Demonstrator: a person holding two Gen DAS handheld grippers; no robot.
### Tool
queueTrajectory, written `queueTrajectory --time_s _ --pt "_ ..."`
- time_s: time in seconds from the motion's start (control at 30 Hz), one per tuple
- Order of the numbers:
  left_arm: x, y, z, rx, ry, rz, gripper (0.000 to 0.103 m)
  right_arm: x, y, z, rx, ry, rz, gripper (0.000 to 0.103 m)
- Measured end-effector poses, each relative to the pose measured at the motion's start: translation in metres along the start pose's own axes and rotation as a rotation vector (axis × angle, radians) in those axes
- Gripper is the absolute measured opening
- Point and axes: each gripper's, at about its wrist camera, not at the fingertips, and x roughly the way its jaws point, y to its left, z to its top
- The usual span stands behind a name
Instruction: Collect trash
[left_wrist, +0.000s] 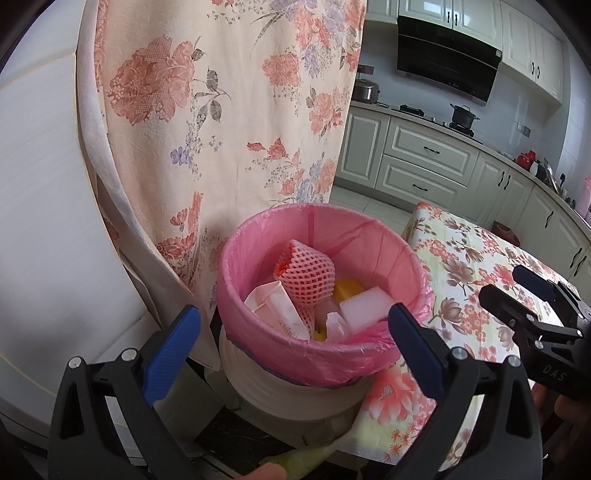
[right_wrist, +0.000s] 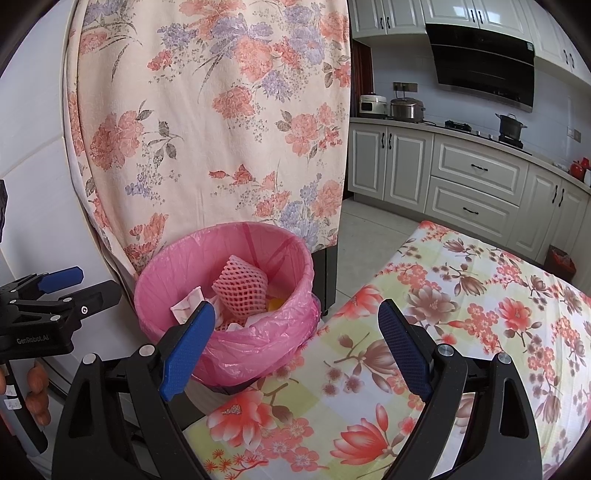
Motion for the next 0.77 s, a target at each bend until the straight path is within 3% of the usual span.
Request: queueTrajectory --time_s 0.77 --pt "0.0036 -0.0013 0.0010 0.012 0.002 -0.002 0.098 0.0030 -0.0007 -0.0030 -0.001 0.006 -0.002 0.085"
